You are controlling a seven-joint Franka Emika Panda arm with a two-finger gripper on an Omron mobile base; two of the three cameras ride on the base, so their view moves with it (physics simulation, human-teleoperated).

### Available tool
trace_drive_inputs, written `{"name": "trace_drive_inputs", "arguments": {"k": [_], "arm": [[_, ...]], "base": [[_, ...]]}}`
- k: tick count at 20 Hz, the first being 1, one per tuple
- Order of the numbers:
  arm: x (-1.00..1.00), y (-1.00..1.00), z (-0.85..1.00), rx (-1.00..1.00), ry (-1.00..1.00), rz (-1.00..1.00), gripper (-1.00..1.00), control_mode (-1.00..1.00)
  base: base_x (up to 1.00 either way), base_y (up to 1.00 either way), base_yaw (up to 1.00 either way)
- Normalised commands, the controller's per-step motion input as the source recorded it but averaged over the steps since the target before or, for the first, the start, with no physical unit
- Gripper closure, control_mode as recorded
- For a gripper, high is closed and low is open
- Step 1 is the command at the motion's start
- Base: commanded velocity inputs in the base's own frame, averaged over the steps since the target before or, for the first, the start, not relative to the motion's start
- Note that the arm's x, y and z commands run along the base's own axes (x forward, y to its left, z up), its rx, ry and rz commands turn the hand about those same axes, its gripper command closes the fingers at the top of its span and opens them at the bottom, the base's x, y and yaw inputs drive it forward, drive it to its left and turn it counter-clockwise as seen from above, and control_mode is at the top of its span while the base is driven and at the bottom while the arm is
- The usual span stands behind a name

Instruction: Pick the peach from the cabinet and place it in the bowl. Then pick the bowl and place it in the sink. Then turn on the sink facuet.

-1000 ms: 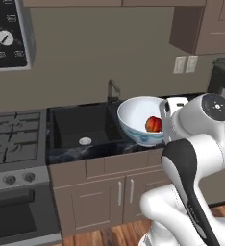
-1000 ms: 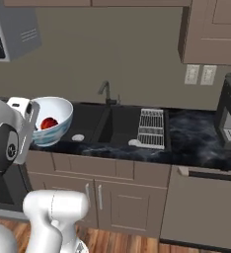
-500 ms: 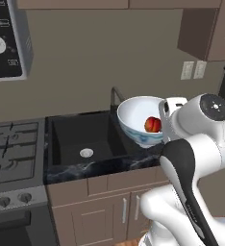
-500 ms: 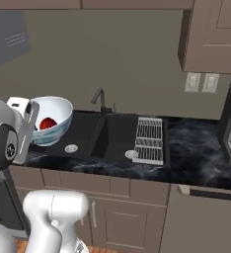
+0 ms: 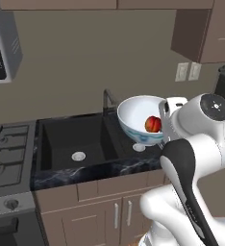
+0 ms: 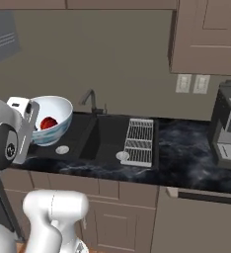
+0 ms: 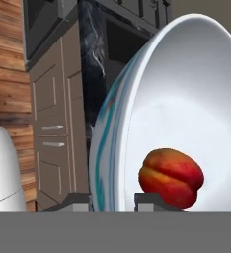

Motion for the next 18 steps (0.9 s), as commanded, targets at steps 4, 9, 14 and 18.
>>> {"name": "trace_drive_inputs", "arguments": {"k": [4, 9, 14, 18], "arm": [[0.0, 0.0, 0.0, 0.0, 0.0, 0.0, 1.0, 1.0], [0.0, 0.0, 0.0, 0.0, 0.0, 0.0, 1.0, 1.0], [0.0, 0.0, 0.0, 0.0, 0.0, 0.0, 1.0, 1.0], [0.0, 0.0, 0.0, 0.0, 0.0, 0.0, 1.0, 1.0]], "base": [[0.29, -0.27, 0.0], [0.32, -0.08, 0.0], [0.4, 0.0, 0.0], [0.46, 0.0, 0.0]]}}
